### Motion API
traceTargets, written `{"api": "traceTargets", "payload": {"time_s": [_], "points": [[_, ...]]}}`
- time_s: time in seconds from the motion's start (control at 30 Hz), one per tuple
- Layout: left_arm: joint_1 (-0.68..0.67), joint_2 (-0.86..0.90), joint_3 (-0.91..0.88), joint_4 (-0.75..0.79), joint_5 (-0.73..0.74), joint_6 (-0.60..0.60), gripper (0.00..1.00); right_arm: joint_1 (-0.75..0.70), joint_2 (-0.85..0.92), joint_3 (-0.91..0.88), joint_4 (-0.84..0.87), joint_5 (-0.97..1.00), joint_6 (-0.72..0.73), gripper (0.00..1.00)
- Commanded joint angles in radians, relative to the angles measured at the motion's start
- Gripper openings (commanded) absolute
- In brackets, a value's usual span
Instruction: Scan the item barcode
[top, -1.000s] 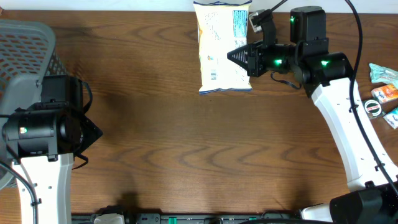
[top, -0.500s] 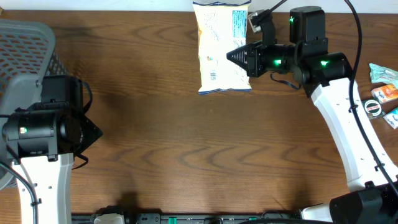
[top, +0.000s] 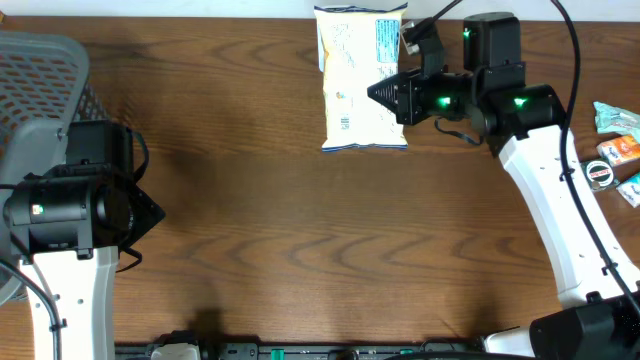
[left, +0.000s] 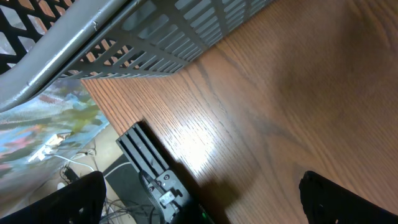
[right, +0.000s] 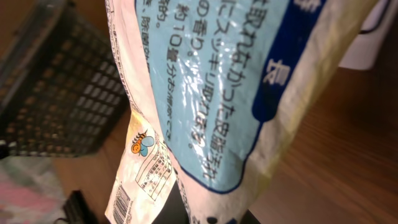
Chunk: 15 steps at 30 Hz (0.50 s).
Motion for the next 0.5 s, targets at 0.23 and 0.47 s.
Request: {"api": "traceTargets", "payload": {"time_s": [0.23,0.47], "points": [[0.004,-0.004,0.001,-0.005,-0.003,-0.013,0.98,0.089,0.027,-0.009,-0.052,0.618,0.084,0.02],[0.004,-0.004,0.001,-0.005,-0.003,-0.013,0.98,0.188,0.174,-0.01,-0.171,1.143,0.143,0.02]]}}
